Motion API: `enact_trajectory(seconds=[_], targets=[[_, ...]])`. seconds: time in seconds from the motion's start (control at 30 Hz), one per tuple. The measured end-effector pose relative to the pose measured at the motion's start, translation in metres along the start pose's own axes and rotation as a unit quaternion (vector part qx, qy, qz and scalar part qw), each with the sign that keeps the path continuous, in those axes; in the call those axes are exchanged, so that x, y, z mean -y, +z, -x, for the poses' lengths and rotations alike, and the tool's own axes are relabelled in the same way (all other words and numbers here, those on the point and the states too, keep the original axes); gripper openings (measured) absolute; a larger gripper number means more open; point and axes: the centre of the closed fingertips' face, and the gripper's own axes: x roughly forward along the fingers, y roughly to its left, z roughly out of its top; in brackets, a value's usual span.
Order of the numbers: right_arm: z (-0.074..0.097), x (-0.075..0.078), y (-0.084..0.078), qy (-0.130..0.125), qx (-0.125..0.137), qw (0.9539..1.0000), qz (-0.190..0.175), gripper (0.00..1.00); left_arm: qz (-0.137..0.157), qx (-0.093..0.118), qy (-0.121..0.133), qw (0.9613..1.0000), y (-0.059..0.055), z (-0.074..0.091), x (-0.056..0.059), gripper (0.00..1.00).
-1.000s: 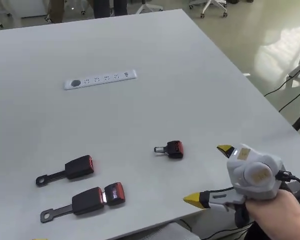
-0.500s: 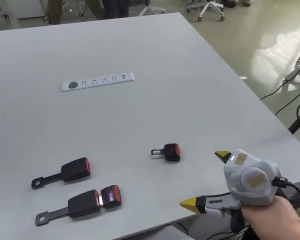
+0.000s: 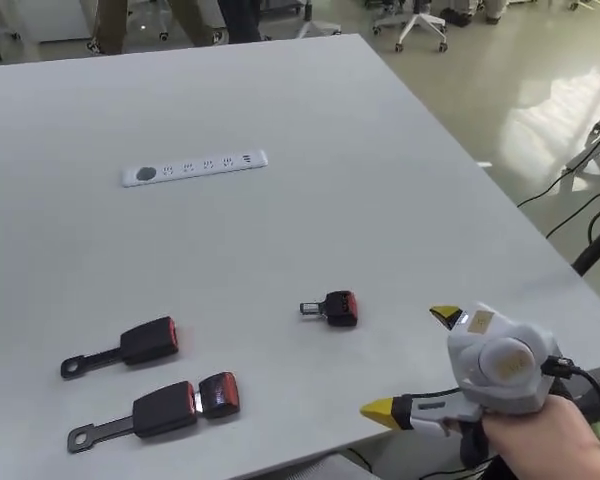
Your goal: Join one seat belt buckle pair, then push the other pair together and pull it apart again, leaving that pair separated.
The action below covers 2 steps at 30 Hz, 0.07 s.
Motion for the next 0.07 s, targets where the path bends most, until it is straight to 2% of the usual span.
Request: enact_trajectory(seconds=[0.07], targets=[[-0.0004,-0.0006,0.0007,0.0,0.0,1.0,0.0,1.0,0.0,0.0,0.001,1.0,0.0,0.0001,-0.0004,1.0]])
